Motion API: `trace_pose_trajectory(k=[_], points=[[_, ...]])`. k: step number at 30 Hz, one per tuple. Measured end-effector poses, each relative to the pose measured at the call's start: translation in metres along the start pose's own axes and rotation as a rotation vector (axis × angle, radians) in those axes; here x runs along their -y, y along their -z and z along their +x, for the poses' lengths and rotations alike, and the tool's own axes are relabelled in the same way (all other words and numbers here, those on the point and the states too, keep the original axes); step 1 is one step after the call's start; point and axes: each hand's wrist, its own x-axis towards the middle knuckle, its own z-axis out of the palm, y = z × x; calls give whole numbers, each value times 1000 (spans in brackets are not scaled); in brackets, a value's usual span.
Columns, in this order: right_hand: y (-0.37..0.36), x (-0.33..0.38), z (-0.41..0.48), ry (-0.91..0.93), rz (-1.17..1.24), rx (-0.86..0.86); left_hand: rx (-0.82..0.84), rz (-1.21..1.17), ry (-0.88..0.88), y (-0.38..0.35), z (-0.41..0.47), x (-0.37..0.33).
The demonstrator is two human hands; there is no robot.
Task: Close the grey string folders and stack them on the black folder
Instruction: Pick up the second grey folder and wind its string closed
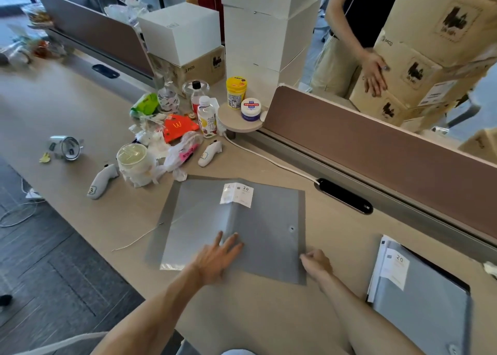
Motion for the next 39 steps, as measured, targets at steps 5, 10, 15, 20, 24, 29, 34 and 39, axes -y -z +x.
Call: trace_pose_trajectory(k=[5,10,15,20,24,29,34,39], points=[[-2,2,-10,61,213,46,-191,-217,-107,18,-8,8],[1,11,-36,83,639,191,-432,-378,-59,53,-28,9],[28,32,-51,206,874,293,-451,-445,-9,61,-35,22],[72,52,-62,349,924,312,-477,-692,-37,73,-50,19],[95,64,-74,409,1006,303,-530,-1065,-17,94,-51,5],[116,69,-86,460,1062,280,-513,-1409,11,133,-47,-22],[137,62,-90,528,995,206,-345,-1759,15,168,-35,-32],[144,60,-105,605,812,157,-157,-1787,112,166,-20,-25]])
